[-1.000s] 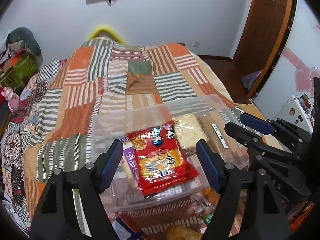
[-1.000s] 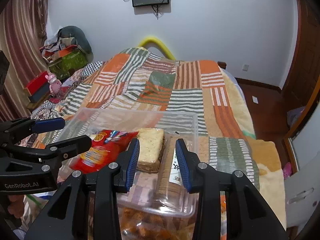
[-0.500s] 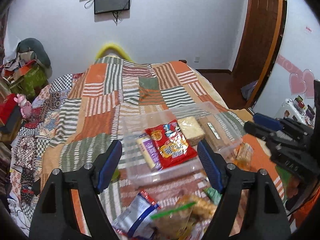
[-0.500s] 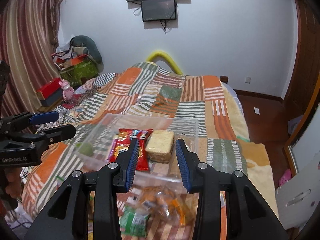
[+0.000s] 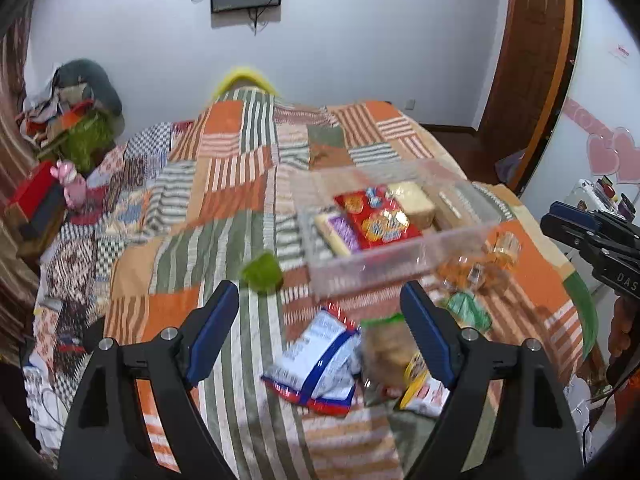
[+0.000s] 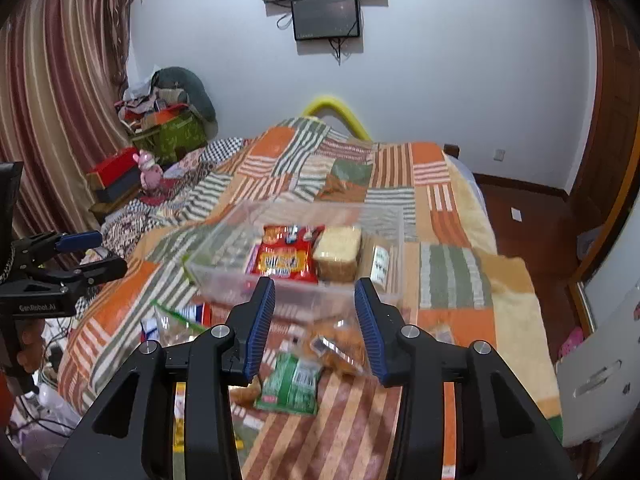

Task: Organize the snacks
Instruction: 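Release the biscuit roll into the box with the right tool, then grasp the white-blue snack bag with the left tool while the right tool grasps the green packet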

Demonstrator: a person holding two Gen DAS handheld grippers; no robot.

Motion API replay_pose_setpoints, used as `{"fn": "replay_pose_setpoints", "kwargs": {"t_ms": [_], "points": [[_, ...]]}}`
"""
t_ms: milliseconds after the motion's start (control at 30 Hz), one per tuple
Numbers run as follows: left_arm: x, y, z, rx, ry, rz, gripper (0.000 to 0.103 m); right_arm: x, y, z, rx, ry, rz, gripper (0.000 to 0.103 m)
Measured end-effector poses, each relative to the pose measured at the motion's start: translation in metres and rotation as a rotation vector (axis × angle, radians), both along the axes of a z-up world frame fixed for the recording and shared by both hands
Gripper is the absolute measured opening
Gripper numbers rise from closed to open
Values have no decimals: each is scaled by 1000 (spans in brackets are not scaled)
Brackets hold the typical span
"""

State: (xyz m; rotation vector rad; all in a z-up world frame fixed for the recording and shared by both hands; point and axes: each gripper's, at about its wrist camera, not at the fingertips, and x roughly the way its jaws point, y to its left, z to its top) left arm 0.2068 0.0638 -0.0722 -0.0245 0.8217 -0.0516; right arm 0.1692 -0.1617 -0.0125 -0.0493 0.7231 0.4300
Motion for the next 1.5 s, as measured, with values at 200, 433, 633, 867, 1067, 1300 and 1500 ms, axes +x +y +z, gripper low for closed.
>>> {"fn": "replay_pose_setpoints", "kwargs": {"t_ms": [200,433,633,867,1067,1300,1500], "points": [[-4,13,-39,4,100,2,84,-10,0,-18,-8,53,2,38],[5,25,-84,-22,217,-5,84,-14,3,-46,-20,132,9,38],[26,15,-114,-50,300,-43,85,-11,9,-72,-24,206,23,39],[46,1,-141,-21,346,-58,86,-4,17,-94,-20,279,49,39],[50,5,-146,-73,309,-44,88,-1,20,-105,1,309,61,50],[41,7,-144,-69,256,-22,80,4,28,-109,10,322,70,53],[31,2,-139,-36,232,-14,70,2,35,-109,-30,292,82,47]]}}
